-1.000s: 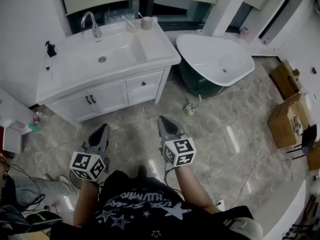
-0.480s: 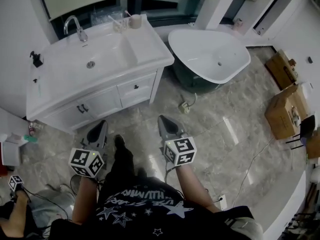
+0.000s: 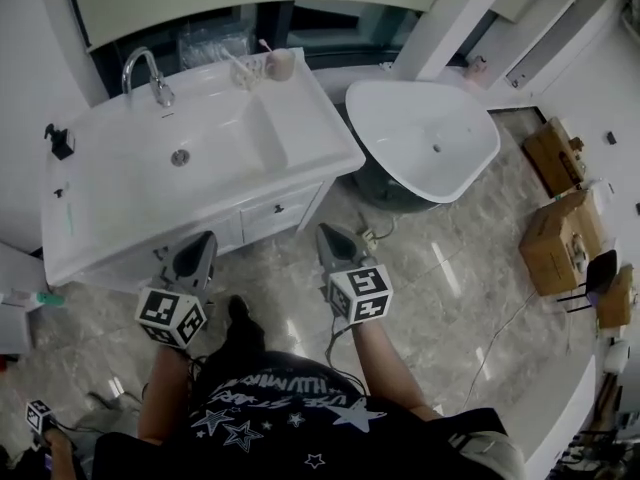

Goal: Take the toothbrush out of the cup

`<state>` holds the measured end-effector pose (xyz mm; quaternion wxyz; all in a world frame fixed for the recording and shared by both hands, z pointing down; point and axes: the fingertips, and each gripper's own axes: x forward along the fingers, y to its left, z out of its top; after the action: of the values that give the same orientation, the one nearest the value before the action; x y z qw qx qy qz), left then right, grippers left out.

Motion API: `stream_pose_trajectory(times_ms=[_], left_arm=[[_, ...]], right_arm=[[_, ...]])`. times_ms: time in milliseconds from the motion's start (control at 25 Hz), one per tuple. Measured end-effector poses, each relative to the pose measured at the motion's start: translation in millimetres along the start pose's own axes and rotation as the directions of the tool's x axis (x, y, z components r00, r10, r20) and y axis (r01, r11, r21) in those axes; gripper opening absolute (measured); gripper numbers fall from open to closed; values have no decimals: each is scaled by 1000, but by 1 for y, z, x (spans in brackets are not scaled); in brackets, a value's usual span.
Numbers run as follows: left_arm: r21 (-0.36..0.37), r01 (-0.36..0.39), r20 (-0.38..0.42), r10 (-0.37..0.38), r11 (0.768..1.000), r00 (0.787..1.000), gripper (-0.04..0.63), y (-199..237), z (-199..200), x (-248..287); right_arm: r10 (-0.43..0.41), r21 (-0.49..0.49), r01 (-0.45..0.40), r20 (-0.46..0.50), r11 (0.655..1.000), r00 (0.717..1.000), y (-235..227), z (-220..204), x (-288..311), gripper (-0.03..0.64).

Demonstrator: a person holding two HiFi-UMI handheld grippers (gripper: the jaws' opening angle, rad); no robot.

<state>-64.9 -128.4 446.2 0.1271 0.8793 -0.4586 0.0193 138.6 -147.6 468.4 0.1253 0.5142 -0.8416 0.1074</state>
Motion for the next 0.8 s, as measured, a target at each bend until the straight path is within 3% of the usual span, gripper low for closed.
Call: stream_pose_trajectory(times_ms=[120, 360, 680, 800], left_arm=[[13, 9, 12, -9, 1000, 1000, 8, 33, 16, 17], [-45, -7, 11, 7, 999, 1000, 8, 106, 27, 39], [-49, 4, 18, -4, 999, 1000, 8, 159, 40, 60], [-89, -15, 14, 16, 996, 1000, 8, 175, 38, 65]], right_arm=[[3, -19, -4, -12, 1000, 1000, 1, 17, 39, 0], [4, -33, -6, -40, 999, 999, 12, 39, 104, 0], [-26, -42, 24, -37, 999, 999, 12, 60, 160, 0], [-22, -46, 20, -33, 999, 999, 13, 68, 174, 0]])
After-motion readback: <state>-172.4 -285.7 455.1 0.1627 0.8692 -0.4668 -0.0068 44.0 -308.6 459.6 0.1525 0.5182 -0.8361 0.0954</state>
